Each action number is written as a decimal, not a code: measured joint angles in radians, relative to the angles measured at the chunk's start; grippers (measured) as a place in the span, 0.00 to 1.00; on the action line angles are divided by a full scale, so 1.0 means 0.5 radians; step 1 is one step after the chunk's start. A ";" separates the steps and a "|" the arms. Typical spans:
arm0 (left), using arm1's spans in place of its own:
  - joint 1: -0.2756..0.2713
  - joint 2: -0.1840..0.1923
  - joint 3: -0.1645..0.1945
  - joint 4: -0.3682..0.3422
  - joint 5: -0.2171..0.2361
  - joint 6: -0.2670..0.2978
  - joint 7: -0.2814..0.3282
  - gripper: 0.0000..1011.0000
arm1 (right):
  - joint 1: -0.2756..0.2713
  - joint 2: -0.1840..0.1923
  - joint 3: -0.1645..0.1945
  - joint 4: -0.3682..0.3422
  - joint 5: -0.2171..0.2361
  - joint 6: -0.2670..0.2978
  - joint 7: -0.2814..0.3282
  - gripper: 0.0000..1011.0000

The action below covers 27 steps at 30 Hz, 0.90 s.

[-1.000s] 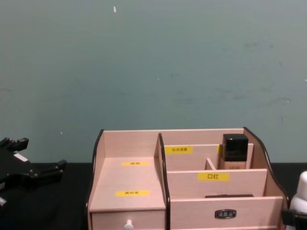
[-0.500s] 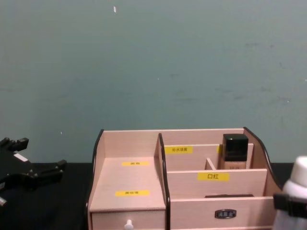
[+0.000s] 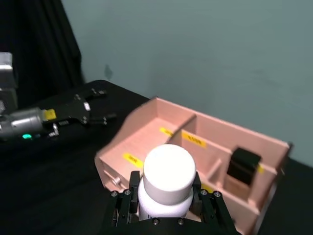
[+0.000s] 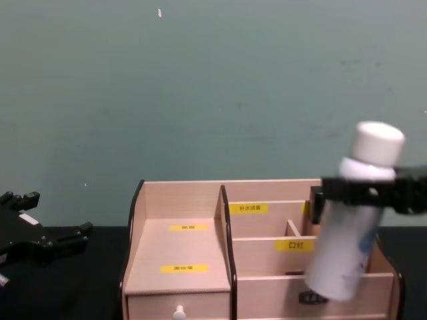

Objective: Pick up the facial cleanser and watermelon frost from the table and place them into the tiered storage box.

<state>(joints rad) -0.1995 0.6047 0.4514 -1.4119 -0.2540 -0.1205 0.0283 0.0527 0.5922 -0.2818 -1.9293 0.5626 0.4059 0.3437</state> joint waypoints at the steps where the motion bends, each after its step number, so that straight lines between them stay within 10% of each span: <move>1: 0.000 0.000 0.000 0.000 0.000 0.000 0.000 0.99 | 0.025 -0.002 -0.015 0.000 0.000 0.011 0.003 0.59; 27: 0.000 0.000 0.000 0.000 0.000 0.000 0.000 0.99 | 0.740 -0.268 -0.364 0.563 -0.145 0.006 -0.035 0.59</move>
<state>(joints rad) -0.1995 0.6047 0.4514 -1.4120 -0.2539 -0.1205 0.0283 0.4226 0.4581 -0.4638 -1.6479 0.4901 0.4087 0.3259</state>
